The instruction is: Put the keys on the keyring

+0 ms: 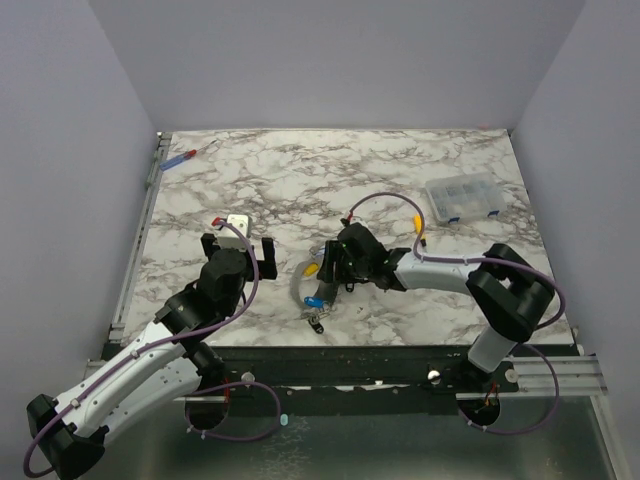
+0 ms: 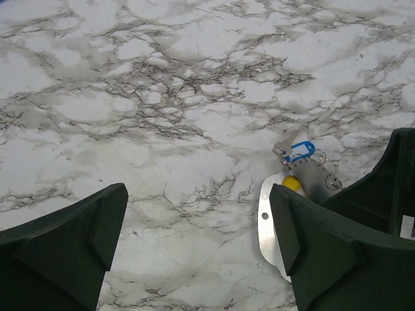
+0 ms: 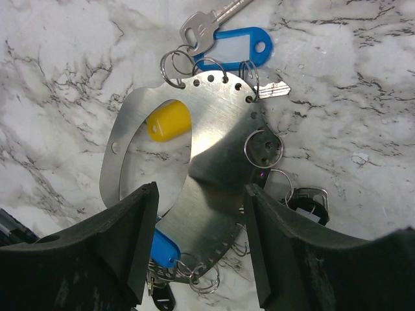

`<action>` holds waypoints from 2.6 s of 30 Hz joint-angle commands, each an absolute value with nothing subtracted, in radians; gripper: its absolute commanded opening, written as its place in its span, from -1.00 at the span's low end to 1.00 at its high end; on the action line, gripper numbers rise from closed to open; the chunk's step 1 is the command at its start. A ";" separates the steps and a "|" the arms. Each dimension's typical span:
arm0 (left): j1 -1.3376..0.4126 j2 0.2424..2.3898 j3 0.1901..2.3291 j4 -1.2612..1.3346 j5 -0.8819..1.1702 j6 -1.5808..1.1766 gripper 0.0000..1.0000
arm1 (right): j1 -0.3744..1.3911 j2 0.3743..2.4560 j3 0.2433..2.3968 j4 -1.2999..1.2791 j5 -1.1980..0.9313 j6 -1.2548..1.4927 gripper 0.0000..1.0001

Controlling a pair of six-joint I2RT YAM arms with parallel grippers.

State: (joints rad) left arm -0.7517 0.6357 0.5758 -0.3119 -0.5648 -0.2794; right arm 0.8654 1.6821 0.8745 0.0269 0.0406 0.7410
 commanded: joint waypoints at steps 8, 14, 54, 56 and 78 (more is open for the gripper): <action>-0.747 0.631 0.578 -0.284 -0.546 -0.261 0.98 | 0.825 1.629 0.795 0.002 0.065 0.731 0.25; -0.746 0.630 0.578 -0.284 -0.552 -0.259 0.98 | 0.813 1.585 0.772 -0.069 0.084 0.706 0.25; -0.747 0.623 0.577 -0.281 -0.581 -0.252 0.98 | 0.790 1.387 0.897 -0.485 0.172 0.328 0.45; -0.747 0.625 0.575 -0.281 -0.590 -0.252 0.98 | 0.790 1.329 0.923 -0.466 0.179 0.316 0.48; -0.747 0.661 0.585 -0.286 -0.630 -0.272 0.98 | 0.791 0.611 1.142 -0.512 0.536 0.358 1.00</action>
State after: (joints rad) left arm -0.7517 0.6594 0.5758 -0.2955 -0.6037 -0.2684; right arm 0.7963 0.6502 1.1728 -0.4213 0.4416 0.3222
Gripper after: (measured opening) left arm 0.988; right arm 0.997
